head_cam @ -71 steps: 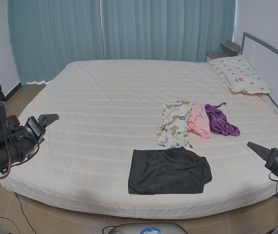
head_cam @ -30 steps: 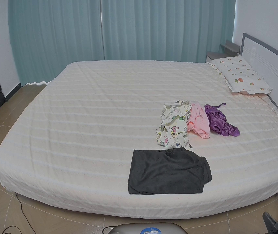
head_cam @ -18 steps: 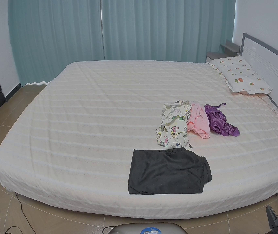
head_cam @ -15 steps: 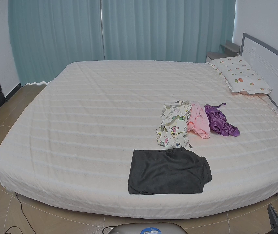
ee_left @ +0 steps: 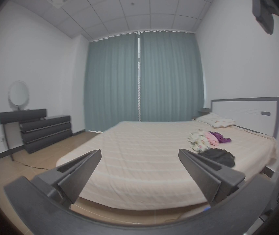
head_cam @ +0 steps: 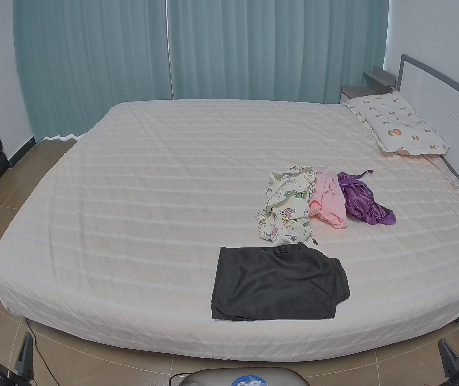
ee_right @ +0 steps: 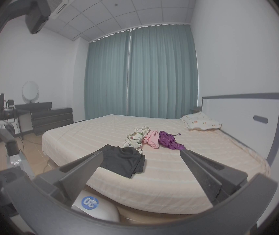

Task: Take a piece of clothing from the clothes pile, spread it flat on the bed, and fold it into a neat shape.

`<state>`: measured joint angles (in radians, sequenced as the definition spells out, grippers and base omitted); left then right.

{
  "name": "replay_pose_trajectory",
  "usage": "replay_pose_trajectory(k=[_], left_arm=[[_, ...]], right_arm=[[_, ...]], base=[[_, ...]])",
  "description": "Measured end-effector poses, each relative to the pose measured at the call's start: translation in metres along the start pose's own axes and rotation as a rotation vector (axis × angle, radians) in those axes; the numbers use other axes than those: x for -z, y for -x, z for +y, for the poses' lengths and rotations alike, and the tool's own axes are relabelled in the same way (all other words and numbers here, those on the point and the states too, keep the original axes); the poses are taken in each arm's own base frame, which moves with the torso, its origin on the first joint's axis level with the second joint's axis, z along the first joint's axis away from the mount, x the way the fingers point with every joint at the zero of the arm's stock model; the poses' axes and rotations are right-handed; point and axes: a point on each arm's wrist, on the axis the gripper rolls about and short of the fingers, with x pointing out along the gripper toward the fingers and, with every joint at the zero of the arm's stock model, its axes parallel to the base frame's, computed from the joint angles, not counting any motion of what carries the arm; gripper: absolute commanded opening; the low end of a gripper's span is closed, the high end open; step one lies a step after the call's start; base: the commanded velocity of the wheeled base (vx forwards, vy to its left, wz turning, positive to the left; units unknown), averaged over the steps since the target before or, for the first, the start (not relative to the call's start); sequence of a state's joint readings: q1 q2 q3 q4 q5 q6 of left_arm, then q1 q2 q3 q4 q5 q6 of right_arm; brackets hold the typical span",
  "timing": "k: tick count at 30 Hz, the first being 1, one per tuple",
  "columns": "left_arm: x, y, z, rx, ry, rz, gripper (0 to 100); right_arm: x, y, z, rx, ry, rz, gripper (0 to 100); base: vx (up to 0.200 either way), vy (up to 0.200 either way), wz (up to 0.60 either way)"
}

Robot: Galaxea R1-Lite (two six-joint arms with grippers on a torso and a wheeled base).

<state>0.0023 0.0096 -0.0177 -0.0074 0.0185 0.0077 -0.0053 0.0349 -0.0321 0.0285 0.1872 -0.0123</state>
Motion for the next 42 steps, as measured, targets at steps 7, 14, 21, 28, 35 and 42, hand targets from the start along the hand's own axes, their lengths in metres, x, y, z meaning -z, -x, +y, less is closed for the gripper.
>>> replay_pose_trajectory(k=[7, 14, 21, 28, 35, 42], left_arm=[[0.0011, 0.0000, -0.0004, 0.019, -0.005, 0.011, 100], [0.0011, 0.0000, -0.0004, 0.018, -0.002, 0.011, 100], [0.0011, 0.0000, -0.0003, 0.017, -0.003, 0.011, 100], [0.0011, -0.0001, -0.0004, 0.018, -0.004, 0.011, 100], [0.0011, -0.0001, -0.0003, 0.014, -0.004, 0.012, 100], [0.0010, -0.0002, -0.0003, 0.012, -0.003, 0.013, 100]], right_arm=[[-0.0008, -0.0037, -0.0001, 0.059, -0.026, 0.027, 100], [0.0000, -0.0019, -0.0001, 0.026, 0.008, -0.006, 100], [0.0006, 0.0000, 0.0000, -0.005, -0.037, -0.032, 100], [-0.0037, 0.0008, -0.0017, 0.070, -0.023, -0.084, 100], [-0.0036, 0.0009, -0.0022, 0.095, 0.054, -0.081, 100], [0.0023, 0.0009, -0.0043, 0.187, -0.007, -0.027, 100]], base=[[0.000, 0.000, 0.00], [0.000, 0.000, 0.00], [0.000, 0.000, 0.00], [0.000, 0.000, 0.00], [0.000, 0.000, 0.00], [0.000, 0.000, 0.00]])
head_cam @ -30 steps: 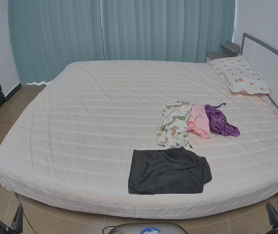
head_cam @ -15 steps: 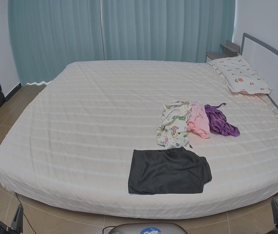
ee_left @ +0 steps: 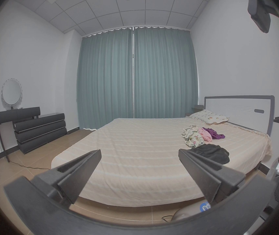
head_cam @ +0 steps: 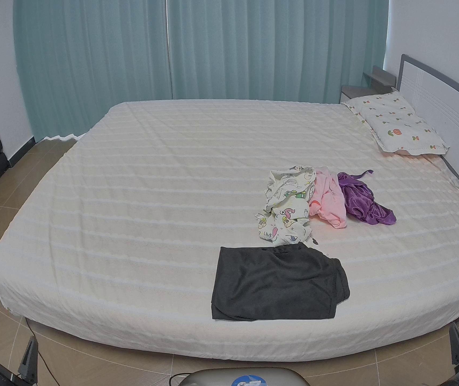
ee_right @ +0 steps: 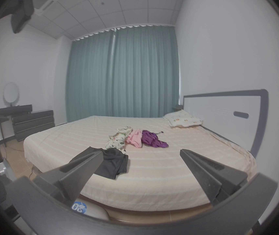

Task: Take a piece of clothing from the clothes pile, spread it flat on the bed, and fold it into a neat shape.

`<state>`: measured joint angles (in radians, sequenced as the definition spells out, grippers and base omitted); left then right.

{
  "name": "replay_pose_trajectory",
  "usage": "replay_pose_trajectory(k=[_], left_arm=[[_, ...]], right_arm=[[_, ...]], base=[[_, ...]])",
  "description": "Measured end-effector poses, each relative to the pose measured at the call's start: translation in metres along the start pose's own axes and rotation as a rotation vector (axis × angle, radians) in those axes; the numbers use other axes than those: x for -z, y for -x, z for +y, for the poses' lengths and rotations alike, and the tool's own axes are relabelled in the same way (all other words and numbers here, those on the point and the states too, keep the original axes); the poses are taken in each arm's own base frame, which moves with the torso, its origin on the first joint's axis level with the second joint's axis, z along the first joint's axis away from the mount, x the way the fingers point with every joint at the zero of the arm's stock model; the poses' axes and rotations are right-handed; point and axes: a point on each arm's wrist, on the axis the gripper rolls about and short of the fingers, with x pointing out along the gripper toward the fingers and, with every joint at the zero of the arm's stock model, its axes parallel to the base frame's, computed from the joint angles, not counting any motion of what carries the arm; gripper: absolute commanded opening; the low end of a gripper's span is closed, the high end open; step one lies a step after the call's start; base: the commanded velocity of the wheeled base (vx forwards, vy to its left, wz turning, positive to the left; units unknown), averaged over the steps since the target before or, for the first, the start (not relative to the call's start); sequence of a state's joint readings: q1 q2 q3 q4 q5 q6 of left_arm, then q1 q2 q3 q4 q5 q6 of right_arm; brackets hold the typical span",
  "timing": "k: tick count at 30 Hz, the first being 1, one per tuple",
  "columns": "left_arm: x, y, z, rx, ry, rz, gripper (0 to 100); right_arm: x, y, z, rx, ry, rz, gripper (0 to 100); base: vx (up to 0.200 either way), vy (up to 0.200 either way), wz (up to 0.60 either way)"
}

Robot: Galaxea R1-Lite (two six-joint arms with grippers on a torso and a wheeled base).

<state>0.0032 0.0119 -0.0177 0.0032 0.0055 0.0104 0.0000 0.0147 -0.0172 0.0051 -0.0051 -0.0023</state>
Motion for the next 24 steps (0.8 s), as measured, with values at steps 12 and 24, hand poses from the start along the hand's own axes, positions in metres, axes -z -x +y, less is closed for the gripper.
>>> replay_pose_trajectory(k=[12, 24], left_arm=[[-0.0001, -0.0001, 0.0000, 0.001, 0.005, 0.001, 100], [0.0001, -0.0002, 0.0000, 0.000, 0.003, 0.003, 100]], right_arm=[[-0.0012, 0.0000, 0.0004, -0.016, -0.006, -0.011, 100], [-0.0012, 0.0000, 0.0003, -0.015, -0.007, -0.011, 100]], base=[[0.000, 0.000, 0.00], [0.000, 0.000, 0.00]])
